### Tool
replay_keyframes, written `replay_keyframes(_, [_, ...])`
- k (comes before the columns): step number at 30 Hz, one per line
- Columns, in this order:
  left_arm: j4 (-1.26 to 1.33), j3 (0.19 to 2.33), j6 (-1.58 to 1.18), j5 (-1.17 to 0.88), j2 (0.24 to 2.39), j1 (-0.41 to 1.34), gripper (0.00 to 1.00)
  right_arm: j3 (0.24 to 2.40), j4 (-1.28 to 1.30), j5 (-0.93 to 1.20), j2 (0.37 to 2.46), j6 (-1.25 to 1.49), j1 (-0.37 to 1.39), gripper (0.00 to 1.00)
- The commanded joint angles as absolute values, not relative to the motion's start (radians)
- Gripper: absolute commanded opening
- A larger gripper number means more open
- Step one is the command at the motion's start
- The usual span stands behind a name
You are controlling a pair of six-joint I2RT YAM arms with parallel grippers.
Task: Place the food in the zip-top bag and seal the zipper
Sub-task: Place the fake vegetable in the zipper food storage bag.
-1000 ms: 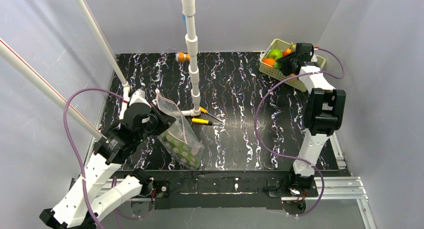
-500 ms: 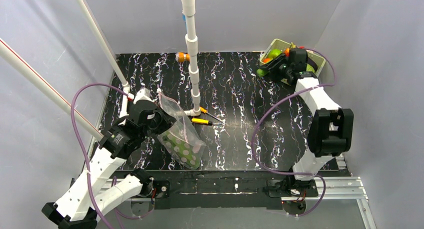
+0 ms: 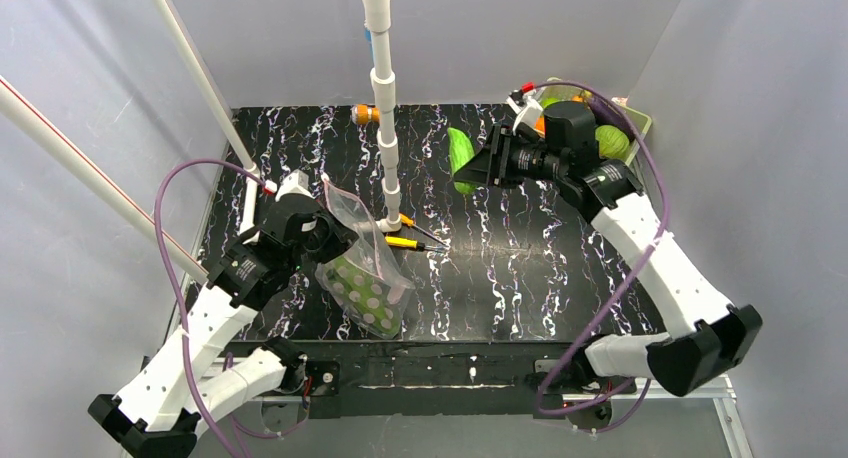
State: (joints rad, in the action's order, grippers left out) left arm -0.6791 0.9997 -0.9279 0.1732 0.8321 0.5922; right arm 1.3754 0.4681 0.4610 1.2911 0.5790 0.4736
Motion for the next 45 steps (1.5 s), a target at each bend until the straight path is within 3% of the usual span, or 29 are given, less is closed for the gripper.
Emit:
replay_keyframes(1, [-0.664, 1.047, -0.927, 0.154, 0.817, 0.591, 0.00, 1.481, 0.536, 0.505, 1.254, 0.517, 0.609, 0.01])
replay_keyframes(12, [-0.629, 1.044, -0.962, 0.093, 0.801, 0.591, 0.00, 1.497, 0.282, 0.355, 1.307, 0.818, 0.939, 0.01])
replay_keyframes(18, [-0.617, 1.012, -0.966, 0.100, 0.760, 0.591, 0.00, 1.541, 0.370, 0.219, 1.400, 0.908, 1.025, 0.01])
replay_keyframes(26, [-0.624, 1.003, -0.956, 0.088, 0.742, 0.591, 0.00, 1.726, 0.544, 0.073, 1.507, 0.784, 1.094, 0.02])
replay_keyframes(31, [-0.647, 1.001, -0.954, 0.113, 0.703, 0.591, 0.00, 1.810, 0.603, -0.078, 1.518, 0.680, 1.179, 0.08])
replay_keyframes(35, [-0.649, 0.997, -0.957, 0.120, 0.688, 0.591, 0.00, 1.790, 0.599, -0.069, 1.525, 0.723, 1.192, 0.10])
replay_keyframes(40, [-0.656, 1.007, -0.958, 0.114, 0.685, 0.591, 0.00, 1.750, 0.592, -0.047, 1.557, 0.757, 1.196, 0.22])
replay_keyframes(45, [-0.651, 1.002, -0.964, 0.110, 0.683, 0.591, 0.00, 1.830, 0.706, -0.112, 1.614, 0.688, 1.202, 0.28])
